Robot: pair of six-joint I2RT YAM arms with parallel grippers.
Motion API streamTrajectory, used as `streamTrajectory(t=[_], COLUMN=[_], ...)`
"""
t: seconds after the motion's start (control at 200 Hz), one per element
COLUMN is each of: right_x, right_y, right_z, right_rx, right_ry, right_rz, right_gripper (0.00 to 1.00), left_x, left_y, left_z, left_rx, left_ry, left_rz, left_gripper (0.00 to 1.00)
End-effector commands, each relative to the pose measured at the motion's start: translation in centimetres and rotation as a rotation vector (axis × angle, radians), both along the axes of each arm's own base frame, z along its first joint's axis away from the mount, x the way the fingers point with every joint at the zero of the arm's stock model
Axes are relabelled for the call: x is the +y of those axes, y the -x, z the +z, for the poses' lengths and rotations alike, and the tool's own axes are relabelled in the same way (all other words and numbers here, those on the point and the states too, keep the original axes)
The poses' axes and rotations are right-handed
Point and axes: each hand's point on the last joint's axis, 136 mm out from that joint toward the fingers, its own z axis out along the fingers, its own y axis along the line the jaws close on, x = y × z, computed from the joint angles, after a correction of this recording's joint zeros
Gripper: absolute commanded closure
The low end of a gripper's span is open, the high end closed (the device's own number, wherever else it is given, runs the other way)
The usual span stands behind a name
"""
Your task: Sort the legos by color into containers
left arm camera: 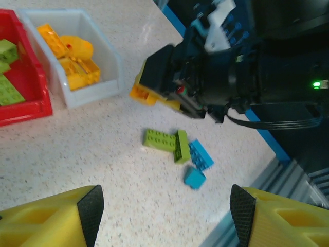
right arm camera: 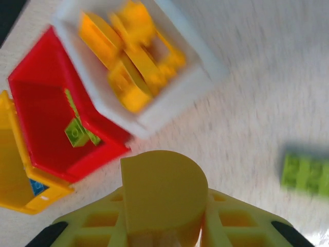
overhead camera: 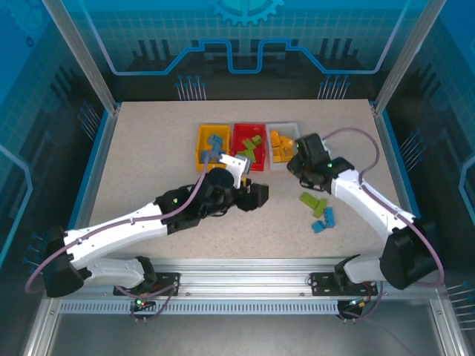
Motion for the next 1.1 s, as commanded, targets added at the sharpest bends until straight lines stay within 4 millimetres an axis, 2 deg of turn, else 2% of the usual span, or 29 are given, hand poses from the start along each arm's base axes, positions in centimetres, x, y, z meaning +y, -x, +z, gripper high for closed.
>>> streamTrajectory(t=[0.0, 0.16, 0.275, 0.425, 0.55, 0.695, 0.795, 0.895, 0.995, 1.095], right_x=[-1.7, -1.2, -1.5, -1.7, -1.4, -1.2, -1.0, -0.9, -0.6, -0.3], right_y=[-3.3, -7.9, -10.0, -11.6, -12.6, -13.0, -12.8, -12.7, -12.5, -11.9], right_z=[0.1, -0.8, -2.8, -5.5, -6.6, -7.4, -7.0, -5.8, -3.2, 0.3], right_rx=[-0.001, 0.078, 0.172, 0.239, 0.254, 0.277, 0.261, 0.231, 0.172, 0.088], right_ry=[0.295, 0.435, 0.513, 0.532, 0.547, 0.557, 0.562, 0.562, 0.564, 0.555], right_rz=[0.186, 0.292, 0.291, 0.289, 0.303, 0.315, 0.321, 0.318, 0.309, 0.291], right_gripper=[0.72, 0.72, 0.72, 0.71, 0.69, 0.55, 0.47, 0.45, 0.45, 0.45], left_x=[0.5, -0.3, -0.8, -1.1, -1.0, -0.7, -0.6, -0.5, -0.5, -0.6], left_y=[-2.4, -4.6, -5.3, -5.3, -5.0, -4.6, -4.4, -4.3, -4.2, -4.1], left_z=[-0.2, 0.6, 0.6, 0.3, -0.2, -0.8, -1.0, -1.2, -1.2, -1.5], left_rx=[0.098, 0.105, 0.105, 0.112, 0.124, 0.140, 0.145, 0.151, 0.150, 0.154], left_ry=[0.027, 0.039, 0.043, 0.043, 0.044, 0.041, 0.042, 0.043, 0.043, 0.036], left_rz=[0.064, 0.068, 0.062, 0.050, 0.047, 0.048, 0.047, 0.045, 0.045, 0.034], left_gripper=[0.30, 0.30, 0.30, 0.30, 0.30, 0.30, 0.30, 0.30, 0.30, 0.30])
